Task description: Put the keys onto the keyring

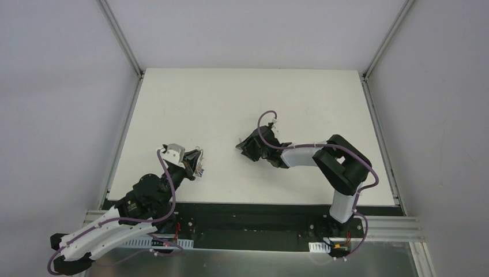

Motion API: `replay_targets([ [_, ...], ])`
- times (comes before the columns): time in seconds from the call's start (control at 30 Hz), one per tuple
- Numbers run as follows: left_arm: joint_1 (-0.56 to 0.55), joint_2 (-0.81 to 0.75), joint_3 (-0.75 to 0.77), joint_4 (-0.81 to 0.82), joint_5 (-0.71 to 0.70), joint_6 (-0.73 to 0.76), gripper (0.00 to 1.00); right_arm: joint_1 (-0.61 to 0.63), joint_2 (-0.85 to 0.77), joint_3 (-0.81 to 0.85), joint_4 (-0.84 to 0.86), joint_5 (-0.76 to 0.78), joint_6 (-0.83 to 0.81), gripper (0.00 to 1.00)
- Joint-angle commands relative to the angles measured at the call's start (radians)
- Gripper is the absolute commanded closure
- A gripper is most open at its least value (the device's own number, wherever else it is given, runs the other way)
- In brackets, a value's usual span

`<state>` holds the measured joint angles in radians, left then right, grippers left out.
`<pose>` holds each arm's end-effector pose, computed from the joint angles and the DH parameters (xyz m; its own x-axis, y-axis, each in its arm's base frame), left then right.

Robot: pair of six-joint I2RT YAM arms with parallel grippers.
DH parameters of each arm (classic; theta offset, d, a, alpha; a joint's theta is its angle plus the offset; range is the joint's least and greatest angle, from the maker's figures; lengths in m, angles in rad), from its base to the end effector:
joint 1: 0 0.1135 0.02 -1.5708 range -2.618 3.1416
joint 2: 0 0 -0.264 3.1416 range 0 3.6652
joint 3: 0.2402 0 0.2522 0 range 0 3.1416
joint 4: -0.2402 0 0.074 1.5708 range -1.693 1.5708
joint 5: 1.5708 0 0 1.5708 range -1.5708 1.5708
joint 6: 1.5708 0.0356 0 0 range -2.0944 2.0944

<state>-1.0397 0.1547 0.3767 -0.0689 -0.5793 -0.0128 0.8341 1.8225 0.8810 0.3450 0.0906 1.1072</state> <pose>0.0611 -0.0655 0.2825 0.0715 -0.1429 -0.9872 0.4485 0.8886 -0.0961 0.2503 0.2711 0.1450 -0.7836 0.4620 -0.4154 0.0302 0.6962 0.7173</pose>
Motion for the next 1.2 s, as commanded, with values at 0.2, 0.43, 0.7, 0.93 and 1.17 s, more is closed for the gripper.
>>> replay_targets([
  [0.2,-0.003,-0.006,-0.002,0.028,-0.003,-0.013,1.00,-0.042,0.070,-0.051,0.104,-0.016,0.104,0.62],
  [0.43,-0.002,0.005,0.001,0.028,-0.011,-0.009,1.00,-0.057,0.071,-0.060,0.106,-0.033,0.093,0.82],
  [0.7,-0.002,0.016,0.001,0.032,-0.013,-0.009,1.00,-0.068,0.009,-0.106,0.137,-0.078,0.056,1.00],
  [0.93,-0.002,0.021,0.001,0.038,0.016,-0.009,1.00,-0.072,-0.238,-0.144,0.129,-0.224,-0.213,1.00],
  [1.17,-0.002,0.032,0.009,0.061,0.126,-0.004,1.00,-0.081,-0.450,-0.173,0.105,-0.471,-0.477,1.00],
])
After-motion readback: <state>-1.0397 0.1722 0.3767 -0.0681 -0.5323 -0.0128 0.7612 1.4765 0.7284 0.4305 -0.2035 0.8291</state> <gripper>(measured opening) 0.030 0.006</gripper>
